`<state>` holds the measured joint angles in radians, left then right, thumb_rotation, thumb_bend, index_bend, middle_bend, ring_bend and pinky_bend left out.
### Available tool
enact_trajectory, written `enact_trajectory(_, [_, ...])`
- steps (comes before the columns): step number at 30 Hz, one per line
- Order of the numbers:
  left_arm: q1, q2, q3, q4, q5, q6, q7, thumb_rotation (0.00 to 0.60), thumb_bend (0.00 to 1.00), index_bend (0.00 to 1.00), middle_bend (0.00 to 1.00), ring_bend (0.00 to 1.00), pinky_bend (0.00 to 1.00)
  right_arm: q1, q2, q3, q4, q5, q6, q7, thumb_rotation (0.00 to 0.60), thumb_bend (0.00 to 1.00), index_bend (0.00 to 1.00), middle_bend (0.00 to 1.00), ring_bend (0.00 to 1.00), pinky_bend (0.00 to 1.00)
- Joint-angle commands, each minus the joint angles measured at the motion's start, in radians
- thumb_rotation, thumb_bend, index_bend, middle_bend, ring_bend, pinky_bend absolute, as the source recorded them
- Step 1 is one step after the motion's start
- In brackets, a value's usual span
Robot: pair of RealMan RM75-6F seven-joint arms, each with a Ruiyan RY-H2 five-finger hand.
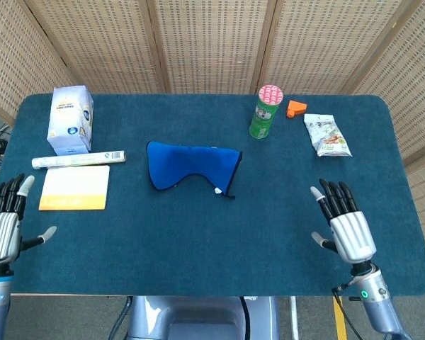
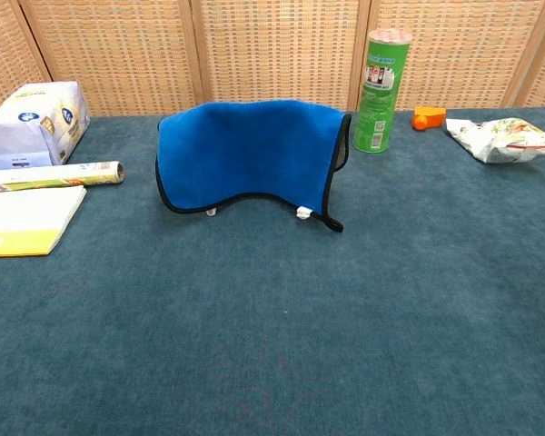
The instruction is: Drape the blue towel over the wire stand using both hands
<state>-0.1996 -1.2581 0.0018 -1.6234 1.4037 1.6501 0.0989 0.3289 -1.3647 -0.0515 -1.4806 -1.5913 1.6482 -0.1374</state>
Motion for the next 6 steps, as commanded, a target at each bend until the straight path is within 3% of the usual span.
enact_trajectory(1, [0.049,0.029,0.042,-0.067,0.030,0.028,0.033,0.600,0.00,0.00,0.00,0.00,0.00,-0.056,0.013,-0.046,-0.040,-0.056,0.055,-0.049,0.600,0.00,0.00,0.00,0.00,0.00])
enact_trajectory(6, [0.071,0.029,0.061,-0.066,0.087,0.035,0.040,0.600,0.00,0.00,0.00,0.00,0.00,-0.113,0.017,-0.072,-0.080,-0.107,0.098,-0.099,0.600,0.00,0.00,0.00,0.00,0.00])
